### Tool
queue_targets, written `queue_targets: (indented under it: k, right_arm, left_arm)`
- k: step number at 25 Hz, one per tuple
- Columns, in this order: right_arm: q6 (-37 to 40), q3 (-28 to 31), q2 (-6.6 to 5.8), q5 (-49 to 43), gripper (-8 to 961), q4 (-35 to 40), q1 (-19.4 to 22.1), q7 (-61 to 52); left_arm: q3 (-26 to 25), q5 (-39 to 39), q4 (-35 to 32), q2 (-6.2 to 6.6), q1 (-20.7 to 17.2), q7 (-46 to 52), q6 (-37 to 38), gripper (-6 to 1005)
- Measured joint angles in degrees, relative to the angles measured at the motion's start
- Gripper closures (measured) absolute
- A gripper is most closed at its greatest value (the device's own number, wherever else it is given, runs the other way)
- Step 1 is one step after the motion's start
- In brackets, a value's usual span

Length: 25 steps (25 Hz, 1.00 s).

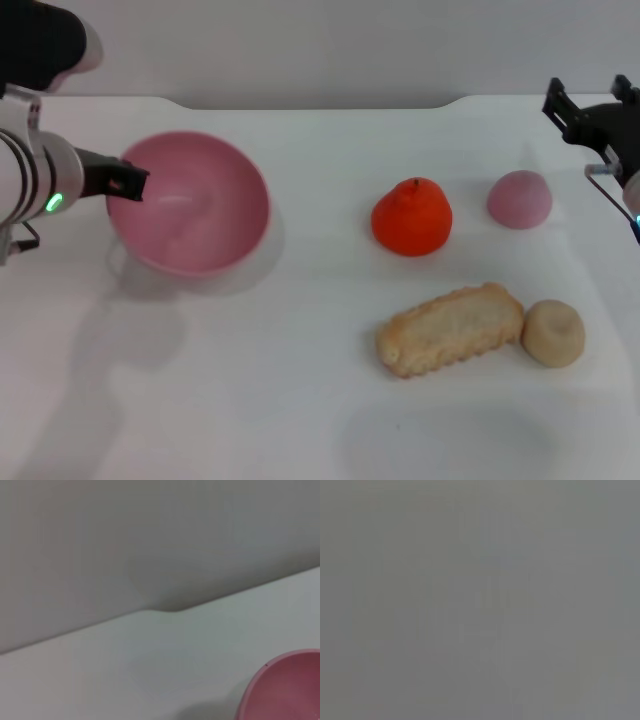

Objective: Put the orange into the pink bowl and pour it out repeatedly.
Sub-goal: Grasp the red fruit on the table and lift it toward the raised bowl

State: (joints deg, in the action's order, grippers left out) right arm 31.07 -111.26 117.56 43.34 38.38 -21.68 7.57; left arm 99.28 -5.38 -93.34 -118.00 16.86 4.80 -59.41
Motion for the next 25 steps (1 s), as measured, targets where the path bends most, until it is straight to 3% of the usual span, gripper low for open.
queue_targets:
  k: [6, 13, 19, 25]
  right_arm:
    - [-23.2, 10.2, 0.97, -12.5, 141, 17.3, 4.1, 0.1]
    - [-61.5, 19.7, 0.78, -16.0, 143, 32.8, 0.1, 0.3]
    - [-74.8, 19.7, 1.18, -18.7, 144, 36.9, -3.5, 0.5]
    - [-76.1, 16.2, 1.41, -18.5, 146, 36.7, -3.6, -1.1]
  left_arm:
    - [-0.4, 1.6, -2.8, -0.05, -0.5, 0.3, 0.0, 953]
    - [-0.8, 1.8, -2.5, -0.11, -0.2, 0.9, 1.1, 953]
    - [-0.8, 1.8, -2.3, -0.11, 0.1, 1.5, 2.0, 953]
    - [-0.9, 1.9, -2.1, -0.1, 0.2, 1.8, 2.5, 953]
